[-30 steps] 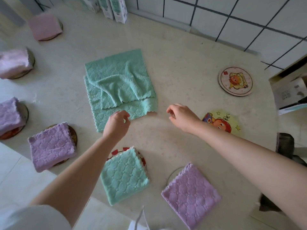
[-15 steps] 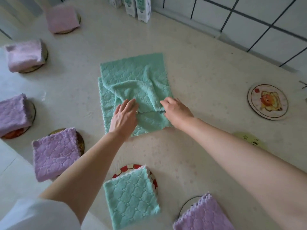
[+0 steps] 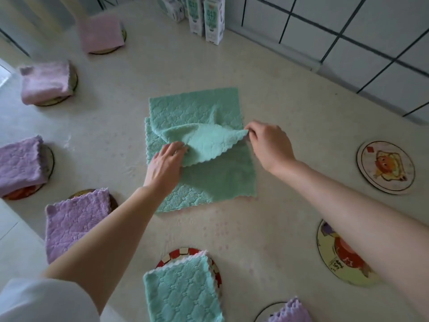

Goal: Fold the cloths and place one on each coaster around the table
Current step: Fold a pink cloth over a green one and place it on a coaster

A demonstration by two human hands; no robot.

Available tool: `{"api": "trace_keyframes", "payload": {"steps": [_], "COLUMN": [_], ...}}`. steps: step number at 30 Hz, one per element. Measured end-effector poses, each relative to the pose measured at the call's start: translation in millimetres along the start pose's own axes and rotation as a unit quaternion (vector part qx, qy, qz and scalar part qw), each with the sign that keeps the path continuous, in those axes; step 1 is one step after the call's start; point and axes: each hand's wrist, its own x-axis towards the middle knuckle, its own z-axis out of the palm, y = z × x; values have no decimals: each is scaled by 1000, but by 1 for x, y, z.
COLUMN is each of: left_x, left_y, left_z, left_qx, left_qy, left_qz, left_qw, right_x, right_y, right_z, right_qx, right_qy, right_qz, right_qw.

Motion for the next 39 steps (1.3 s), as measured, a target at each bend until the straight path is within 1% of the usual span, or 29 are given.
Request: {"api": "trace_keyframes", "payload": {"steps": [1,3,4,5,8,12,15,19,23,26,31,35,39], "left_x": [4,13,18,24,44,74,82,70,39,7,-59,-114,-169], "left_y": [-3,-6,-6,-6,-1,16,44,80,116,143,191,228,261], "left_z": [-6,-22,-31,-40,-70,-113,-142,-158,-142,-119,-73,-29,8], "left_qx": [-4,-10,-17,-32,-124,-217,-261,-257,-215,-195,-184,-164,-155], "left_qy": [18,58,72,85,115,167,209,247,246,234,208,202,161], "left_qz": [-8,-31,-48,-70,-144,-199,-183,-113,-42,-18,-39,-52,-68], "left_qw": [1000,998,996,993,975,941,925,927,944,952,960,964,972], "right_x": [7,22,31,39,55,61,52,19,-25,-66,-131,-181,-228], "right_y": [-1,-4,-5,-6,-15,-24,-25,-10,29,63,113,160,195], "right_z": [-8,-22,-28,-34,-57,-93,-124,-156,-170,-176,-178,-171,-163], "right_qx": [59,183,219,222,170,177,195,155,94,78,99,89,96], "right_qy": [1,-3,8,22,58,117,174,216,223,219,181,129,88], "right_qz": [25,80,99,105,89,75,56,5,-52,-81,-94,-140,-143], "right_qw": [998,980,971,969,980,974,964,964,969,969,974,978,981]}}
